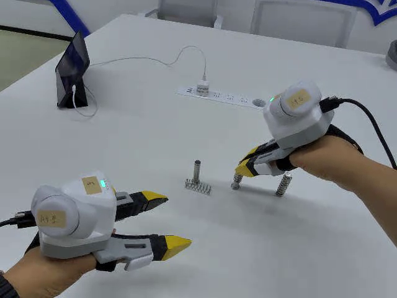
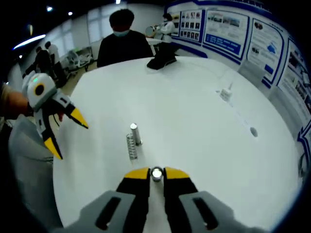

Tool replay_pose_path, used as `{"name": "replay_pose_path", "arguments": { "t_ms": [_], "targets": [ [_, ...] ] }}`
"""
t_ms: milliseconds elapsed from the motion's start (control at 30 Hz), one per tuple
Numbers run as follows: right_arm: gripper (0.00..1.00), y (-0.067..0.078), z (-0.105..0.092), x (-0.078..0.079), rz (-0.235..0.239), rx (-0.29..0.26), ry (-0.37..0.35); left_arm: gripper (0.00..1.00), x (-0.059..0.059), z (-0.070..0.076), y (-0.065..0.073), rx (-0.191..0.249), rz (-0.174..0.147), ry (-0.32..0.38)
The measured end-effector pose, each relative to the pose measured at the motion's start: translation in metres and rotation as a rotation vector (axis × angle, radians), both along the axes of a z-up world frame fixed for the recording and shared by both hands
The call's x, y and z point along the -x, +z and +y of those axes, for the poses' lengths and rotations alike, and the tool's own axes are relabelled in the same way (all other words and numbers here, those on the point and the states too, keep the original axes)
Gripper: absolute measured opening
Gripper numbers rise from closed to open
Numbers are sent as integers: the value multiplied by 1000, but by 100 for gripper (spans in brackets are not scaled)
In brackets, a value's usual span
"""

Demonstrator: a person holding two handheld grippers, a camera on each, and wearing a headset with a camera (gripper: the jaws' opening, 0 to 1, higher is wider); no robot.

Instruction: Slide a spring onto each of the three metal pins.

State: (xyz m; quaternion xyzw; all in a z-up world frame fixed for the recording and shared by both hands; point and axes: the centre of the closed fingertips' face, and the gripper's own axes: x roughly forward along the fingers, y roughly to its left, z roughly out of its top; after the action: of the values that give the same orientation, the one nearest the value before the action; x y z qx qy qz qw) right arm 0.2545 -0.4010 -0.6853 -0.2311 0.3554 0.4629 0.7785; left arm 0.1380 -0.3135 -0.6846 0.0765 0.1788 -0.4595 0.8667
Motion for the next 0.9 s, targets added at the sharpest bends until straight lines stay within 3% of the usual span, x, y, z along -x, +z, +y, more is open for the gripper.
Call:
{"name": "replay_pose_path", "arguments": {
  "t_ms": [500,900],
  "targets": [
    [12,-17,-2,1,9,28,-18,52,-1,2,-2,6,4,4],
    [15,-18,-3,2,3,27,-20,52,-2,2,0,5,0,2]
  ]
}}
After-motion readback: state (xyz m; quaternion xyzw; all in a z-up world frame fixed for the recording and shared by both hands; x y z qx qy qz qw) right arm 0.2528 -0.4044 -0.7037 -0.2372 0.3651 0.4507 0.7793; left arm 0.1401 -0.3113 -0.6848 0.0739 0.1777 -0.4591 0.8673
